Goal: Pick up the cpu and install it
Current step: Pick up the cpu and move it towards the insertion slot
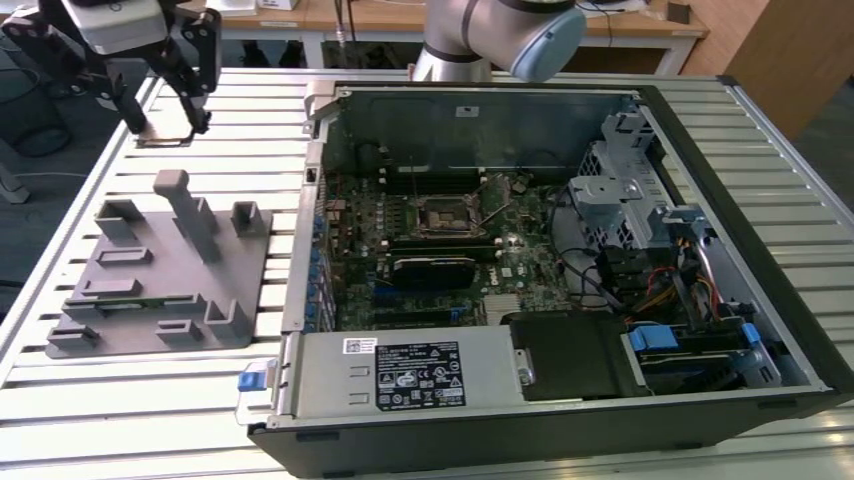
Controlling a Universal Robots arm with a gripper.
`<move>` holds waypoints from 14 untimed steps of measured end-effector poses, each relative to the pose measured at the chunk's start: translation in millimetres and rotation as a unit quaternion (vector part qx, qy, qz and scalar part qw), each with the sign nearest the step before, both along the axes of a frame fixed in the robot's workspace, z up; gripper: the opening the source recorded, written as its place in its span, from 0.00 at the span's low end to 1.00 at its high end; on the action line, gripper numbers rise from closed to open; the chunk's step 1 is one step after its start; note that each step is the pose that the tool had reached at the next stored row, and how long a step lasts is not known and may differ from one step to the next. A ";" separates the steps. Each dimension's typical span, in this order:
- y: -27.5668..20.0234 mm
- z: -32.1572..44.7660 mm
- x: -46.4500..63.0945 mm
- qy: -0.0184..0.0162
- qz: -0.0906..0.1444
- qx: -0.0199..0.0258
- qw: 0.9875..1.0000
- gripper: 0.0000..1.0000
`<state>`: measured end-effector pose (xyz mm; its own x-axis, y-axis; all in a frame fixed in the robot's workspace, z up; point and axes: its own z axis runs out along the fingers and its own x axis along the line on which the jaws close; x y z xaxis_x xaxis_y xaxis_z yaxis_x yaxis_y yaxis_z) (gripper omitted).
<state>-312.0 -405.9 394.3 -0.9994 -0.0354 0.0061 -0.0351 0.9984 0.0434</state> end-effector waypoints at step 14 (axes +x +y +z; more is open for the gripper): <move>0.0 -0.7 21.2 0.000 0.000 0.000 1.000 0.54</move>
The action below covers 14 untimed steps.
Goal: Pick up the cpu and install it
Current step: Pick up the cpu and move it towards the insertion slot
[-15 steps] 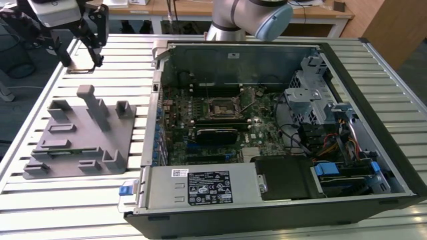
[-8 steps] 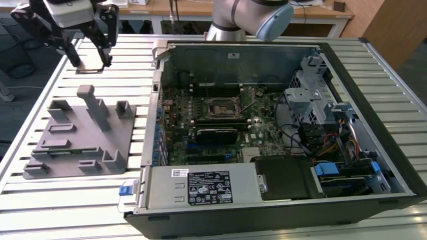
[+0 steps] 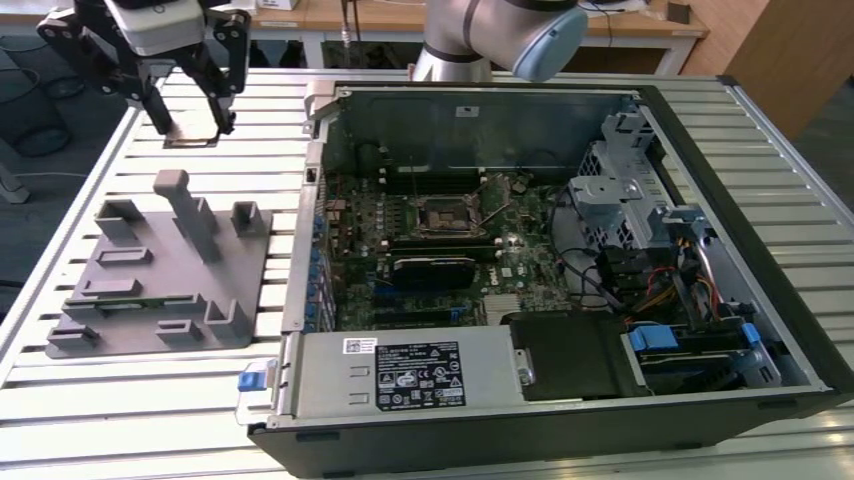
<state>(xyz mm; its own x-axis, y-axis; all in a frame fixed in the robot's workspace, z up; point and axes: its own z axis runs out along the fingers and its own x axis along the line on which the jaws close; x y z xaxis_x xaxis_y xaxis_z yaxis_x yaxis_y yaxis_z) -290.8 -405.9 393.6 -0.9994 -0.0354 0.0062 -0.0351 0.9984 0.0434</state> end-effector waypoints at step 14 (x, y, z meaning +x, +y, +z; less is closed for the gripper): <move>0.0 -1.2 39.4 0.000 0.000 0.000 1.000 0.54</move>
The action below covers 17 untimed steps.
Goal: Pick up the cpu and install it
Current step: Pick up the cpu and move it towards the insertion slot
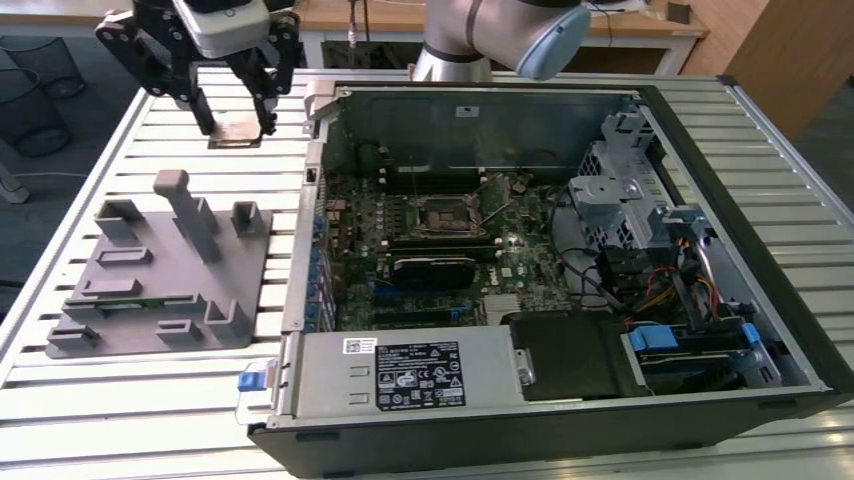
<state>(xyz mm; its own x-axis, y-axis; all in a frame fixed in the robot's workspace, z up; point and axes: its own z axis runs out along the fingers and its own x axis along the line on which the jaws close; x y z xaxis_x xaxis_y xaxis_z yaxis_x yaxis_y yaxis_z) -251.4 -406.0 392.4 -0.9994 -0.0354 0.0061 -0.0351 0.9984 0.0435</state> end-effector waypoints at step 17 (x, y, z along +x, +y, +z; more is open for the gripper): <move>0.2 -5.0 77.0 0.000 0.000 0.000 1.000 0.54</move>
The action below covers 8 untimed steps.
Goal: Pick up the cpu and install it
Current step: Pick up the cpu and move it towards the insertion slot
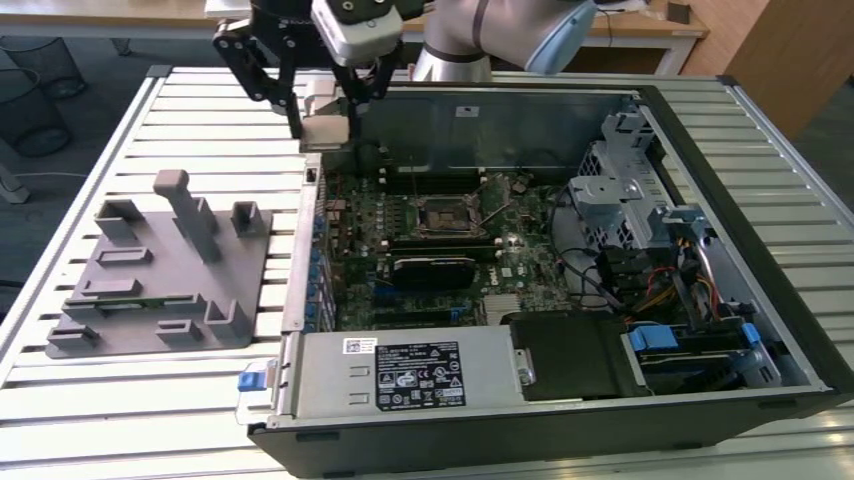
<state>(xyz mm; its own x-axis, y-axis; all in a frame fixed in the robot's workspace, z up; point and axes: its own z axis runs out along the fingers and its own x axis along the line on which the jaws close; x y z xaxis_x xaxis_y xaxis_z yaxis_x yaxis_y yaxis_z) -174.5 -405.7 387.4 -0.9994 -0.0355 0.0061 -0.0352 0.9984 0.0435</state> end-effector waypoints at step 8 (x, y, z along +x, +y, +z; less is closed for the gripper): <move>6.7 -1.7 19.2 0.000 0.000 0.000 1.000 0.54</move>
<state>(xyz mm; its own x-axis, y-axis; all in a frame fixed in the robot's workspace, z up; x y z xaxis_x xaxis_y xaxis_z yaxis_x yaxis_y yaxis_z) -155.3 -399.0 385.7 -0.9994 -0.0354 0.0061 -0.0351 0.9984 0.0436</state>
